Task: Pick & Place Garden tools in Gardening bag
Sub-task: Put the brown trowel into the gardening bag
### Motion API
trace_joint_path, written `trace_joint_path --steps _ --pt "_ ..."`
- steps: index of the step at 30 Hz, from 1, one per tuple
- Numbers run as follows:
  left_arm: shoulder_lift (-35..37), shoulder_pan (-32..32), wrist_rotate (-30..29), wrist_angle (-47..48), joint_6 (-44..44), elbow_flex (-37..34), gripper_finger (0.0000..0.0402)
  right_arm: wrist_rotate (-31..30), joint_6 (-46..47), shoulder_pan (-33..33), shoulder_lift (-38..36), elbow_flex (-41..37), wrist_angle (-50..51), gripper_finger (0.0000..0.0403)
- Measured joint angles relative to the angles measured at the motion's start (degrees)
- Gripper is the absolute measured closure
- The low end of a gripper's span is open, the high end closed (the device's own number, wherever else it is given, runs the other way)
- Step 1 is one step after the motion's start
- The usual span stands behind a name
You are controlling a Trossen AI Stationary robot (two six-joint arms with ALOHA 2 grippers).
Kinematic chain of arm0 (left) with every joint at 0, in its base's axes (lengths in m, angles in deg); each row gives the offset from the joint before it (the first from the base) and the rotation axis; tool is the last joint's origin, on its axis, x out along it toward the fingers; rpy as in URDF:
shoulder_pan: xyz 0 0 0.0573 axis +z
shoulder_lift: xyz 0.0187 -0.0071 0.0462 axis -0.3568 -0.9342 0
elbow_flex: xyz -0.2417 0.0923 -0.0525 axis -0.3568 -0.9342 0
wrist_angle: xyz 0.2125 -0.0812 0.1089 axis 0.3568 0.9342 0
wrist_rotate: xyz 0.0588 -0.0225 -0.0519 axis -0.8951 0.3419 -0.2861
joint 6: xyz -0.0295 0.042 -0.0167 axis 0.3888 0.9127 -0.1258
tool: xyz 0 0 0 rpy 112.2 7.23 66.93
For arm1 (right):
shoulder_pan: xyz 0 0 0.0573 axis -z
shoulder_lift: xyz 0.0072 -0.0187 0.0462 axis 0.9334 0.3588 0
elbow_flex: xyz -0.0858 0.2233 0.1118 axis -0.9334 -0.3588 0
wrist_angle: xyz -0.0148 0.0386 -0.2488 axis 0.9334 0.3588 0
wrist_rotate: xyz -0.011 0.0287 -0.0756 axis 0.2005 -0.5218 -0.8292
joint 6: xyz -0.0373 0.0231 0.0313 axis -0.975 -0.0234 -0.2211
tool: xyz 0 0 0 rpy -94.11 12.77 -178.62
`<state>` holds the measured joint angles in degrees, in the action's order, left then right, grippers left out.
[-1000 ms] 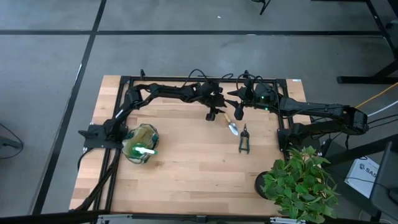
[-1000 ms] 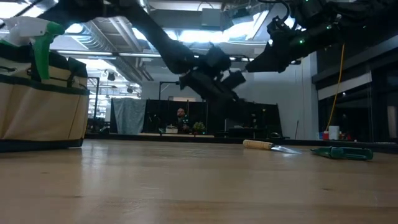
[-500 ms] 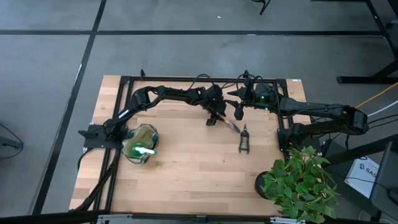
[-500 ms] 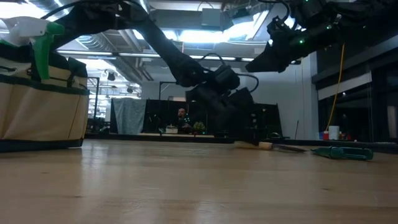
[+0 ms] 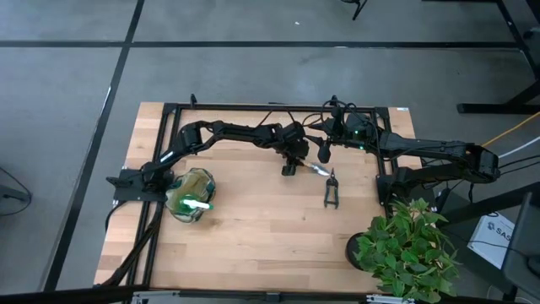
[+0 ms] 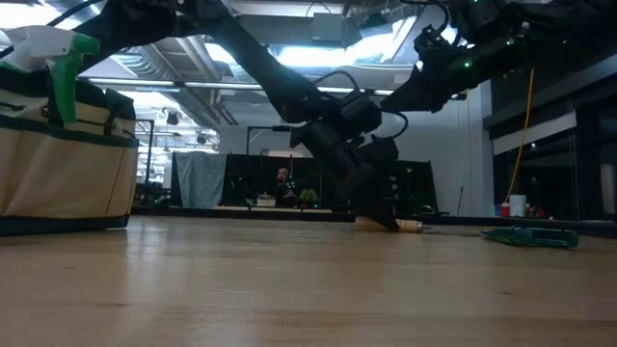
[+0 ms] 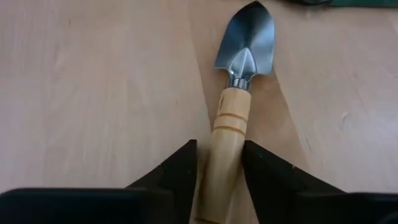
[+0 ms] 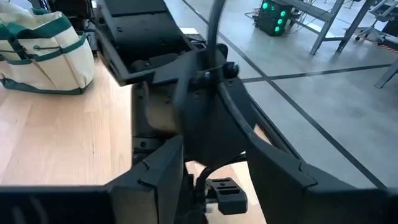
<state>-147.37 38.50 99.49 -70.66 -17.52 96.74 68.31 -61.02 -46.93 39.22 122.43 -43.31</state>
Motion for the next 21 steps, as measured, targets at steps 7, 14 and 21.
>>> trace_joint_path --steps 7,14,21 --pt "1.52 -0.69 -2.13 3.30 -1.70 -0.09 0.0338 0.09 -0.01 -0.01 -0.01 0.00 0.00 0.0224" --pt "3.79 -0.69 -2.31 13.00 -1.77 -0.15 0.0338 0.05 0.00 0.02 0.00 0.00 0.04 0.0224" --pt "6.00 -1.10 -3.55 21.98 -2.51 -0.33 0.0338 -0.09 0.00 0.02 -0.01 0.00 0.02 0.0224"
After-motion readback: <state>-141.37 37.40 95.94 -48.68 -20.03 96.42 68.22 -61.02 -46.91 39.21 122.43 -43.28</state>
